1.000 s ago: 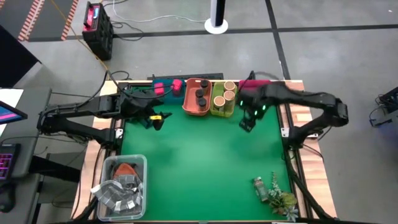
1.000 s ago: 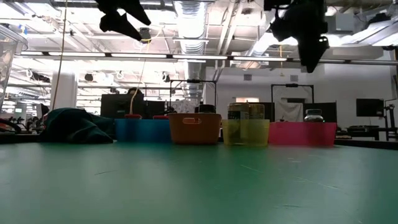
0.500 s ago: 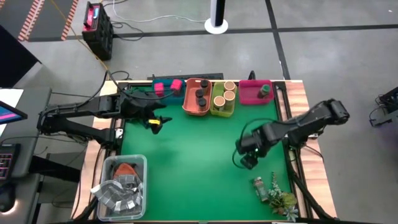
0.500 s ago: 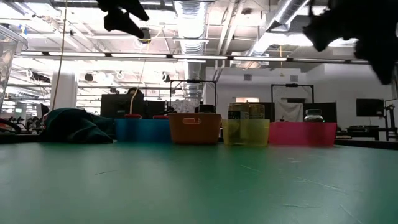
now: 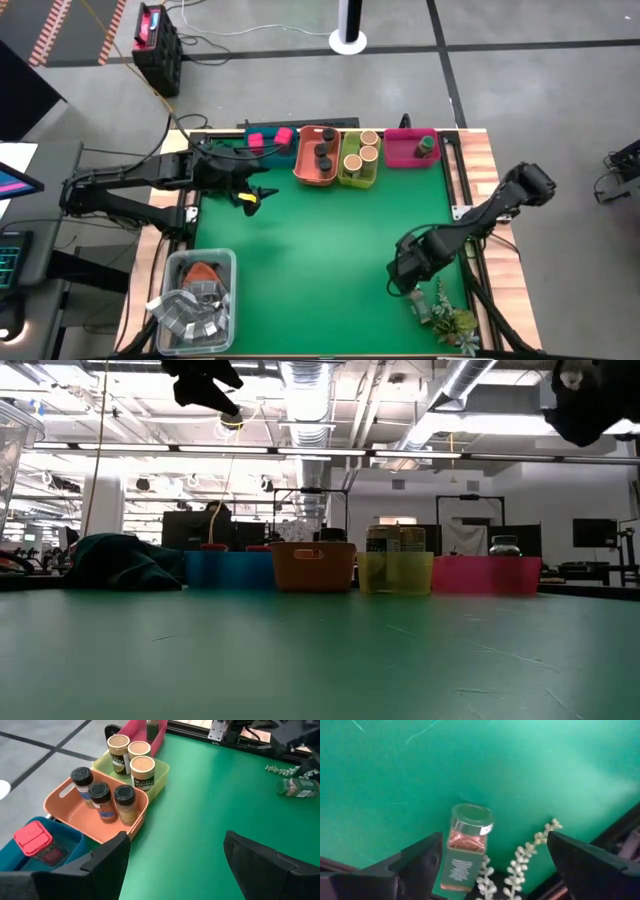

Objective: Sort spices by type
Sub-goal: Put the green seasoning bottle into the red bin

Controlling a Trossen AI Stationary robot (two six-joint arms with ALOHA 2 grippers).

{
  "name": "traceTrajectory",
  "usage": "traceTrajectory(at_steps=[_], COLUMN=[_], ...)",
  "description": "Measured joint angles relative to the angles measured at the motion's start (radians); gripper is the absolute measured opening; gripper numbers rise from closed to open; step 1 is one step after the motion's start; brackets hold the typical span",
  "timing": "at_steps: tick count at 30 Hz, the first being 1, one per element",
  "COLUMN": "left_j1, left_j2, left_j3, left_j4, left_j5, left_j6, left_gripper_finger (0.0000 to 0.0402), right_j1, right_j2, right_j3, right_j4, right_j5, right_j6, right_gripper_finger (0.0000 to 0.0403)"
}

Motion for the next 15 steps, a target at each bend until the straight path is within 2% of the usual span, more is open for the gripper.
traceTrajectory(at_steps=[10,15], left_j1=[0.000,0.000], left_j2=[0.000,0.000], left_j3=[0.000,0.000], left_j4=[-0.013,-0.019], left_j5=[0.000,0.004], left_j6=[-0.005,-0.005], left_gripper_finger=[0.0306,0.0306], right_j1=[0.073,0.115], right_j2=[0.127,0.182], right_j3=[0.001,0.001], right_j4=[0.175,0.194], right_j5=[0.000,0.000], right_j6=[0.087,0.131], right_gripper_finger=[0.0365,0.0359])
